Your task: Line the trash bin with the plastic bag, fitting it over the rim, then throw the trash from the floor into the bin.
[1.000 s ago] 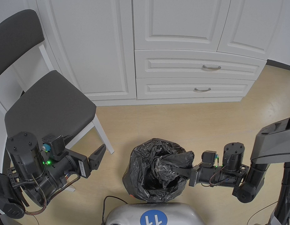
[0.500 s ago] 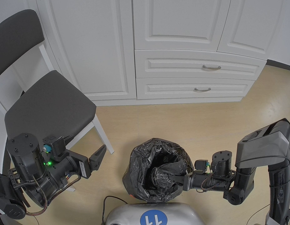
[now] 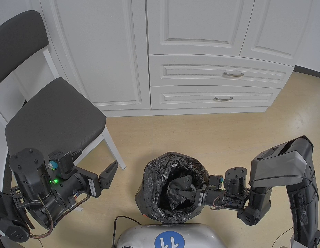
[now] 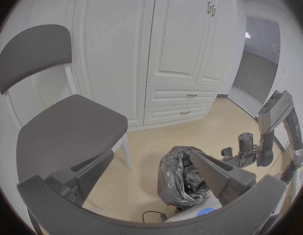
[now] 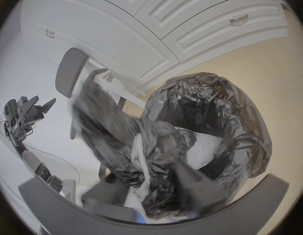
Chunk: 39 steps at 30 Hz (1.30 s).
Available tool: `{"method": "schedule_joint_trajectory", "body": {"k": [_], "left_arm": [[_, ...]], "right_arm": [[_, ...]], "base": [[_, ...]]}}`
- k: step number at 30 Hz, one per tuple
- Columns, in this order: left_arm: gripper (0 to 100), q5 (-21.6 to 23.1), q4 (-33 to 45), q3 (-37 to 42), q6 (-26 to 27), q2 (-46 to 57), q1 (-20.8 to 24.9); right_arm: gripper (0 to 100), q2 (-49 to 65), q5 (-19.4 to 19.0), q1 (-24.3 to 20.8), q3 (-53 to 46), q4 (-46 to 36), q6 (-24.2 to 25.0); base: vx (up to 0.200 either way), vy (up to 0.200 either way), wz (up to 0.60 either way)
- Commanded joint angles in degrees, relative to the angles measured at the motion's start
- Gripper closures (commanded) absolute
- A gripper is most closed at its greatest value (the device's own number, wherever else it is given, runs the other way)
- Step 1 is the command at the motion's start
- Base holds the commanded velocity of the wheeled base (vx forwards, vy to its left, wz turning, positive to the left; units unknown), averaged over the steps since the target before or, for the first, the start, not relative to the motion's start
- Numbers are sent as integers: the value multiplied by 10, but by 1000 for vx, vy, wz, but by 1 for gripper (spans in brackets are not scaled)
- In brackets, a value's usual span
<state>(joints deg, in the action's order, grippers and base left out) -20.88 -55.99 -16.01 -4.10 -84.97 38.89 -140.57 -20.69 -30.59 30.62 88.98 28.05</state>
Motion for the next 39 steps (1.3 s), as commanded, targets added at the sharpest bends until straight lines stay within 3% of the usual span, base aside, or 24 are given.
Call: {"method": "schedule_joint_trajectory", "body": {"k": [1,10,17,22,23,27,29,31,35,39], "left_arm": [[0,0,0,0,0,-1,0],[0,0,0,0,1,0,0],[0,0,-40,0,1,-1,0],[0,0,-51,16,37,4,-1],[0,0,-51,17,37,5,-1],[0,0,-88,41,98,31,-12],[0,1,-116,47,129,49,-36],[0,5,-140,38,135,60,-61],[0,2,-147,-16,148,98,-103],[0,5,-94,-83,179,178,-181]], "right_arm": [[0,-16,9,-1,14,10,0],[0,10,25,1,-2,10,-5],[0,131,43,25,-81,10,-20],[0,225,52,68,-159,10,-136],[0,229,54,69,-162,10,-139],[0,311,166,71,-217,10,-220],[0,356,243,83,-222,10,-275],[0,398,277,105,-219,10,-323],[0,495,291,149,-203,-16,-375],[0,653,315,175,-118,-201,-375]], "base": [[0,0,0],[0,0,0],[0,0,0],[0,0,0],[0,0,0],[0,0,0],[0,0,0],[0,0,0],[0,0,0],[0,0,0]]}}
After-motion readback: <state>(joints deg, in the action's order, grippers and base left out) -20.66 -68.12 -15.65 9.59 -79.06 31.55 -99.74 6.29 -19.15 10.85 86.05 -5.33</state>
